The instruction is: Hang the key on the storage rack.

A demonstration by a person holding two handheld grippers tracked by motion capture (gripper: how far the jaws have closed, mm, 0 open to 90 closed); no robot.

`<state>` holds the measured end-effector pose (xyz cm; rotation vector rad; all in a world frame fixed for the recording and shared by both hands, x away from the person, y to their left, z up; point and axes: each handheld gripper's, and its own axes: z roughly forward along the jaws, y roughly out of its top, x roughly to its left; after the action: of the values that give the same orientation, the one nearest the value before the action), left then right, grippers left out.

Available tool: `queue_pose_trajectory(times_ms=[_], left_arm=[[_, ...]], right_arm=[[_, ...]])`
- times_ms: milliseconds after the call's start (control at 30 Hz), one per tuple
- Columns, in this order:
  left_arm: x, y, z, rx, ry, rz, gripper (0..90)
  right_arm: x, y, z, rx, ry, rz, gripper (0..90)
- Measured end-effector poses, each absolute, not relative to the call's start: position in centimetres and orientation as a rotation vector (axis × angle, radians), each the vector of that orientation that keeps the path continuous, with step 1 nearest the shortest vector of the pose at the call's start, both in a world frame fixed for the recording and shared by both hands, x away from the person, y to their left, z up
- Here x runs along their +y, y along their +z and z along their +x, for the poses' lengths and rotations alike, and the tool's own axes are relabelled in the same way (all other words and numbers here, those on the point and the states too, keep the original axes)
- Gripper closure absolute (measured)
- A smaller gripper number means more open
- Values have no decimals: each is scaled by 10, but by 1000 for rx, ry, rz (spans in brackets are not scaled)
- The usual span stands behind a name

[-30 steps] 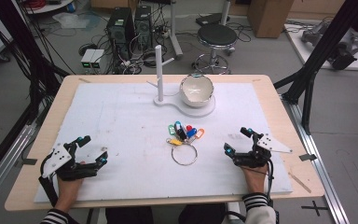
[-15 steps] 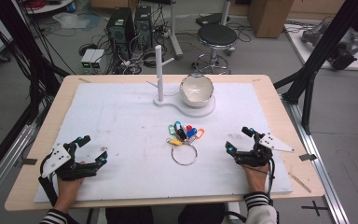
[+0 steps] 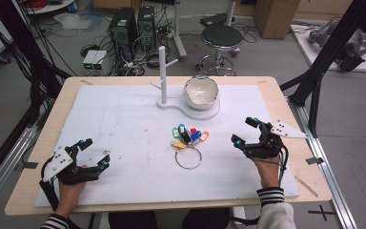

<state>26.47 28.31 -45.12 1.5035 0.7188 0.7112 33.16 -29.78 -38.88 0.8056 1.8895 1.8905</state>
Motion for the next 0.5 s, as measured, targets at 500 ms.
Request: queue_pose_trajectory(times_ms=[500], left_arm=[[282, -451, 265, 720, 709, 1505, 107]], right_arm=[[-249, -323, 350, 2232, 1707, 529, 10]])
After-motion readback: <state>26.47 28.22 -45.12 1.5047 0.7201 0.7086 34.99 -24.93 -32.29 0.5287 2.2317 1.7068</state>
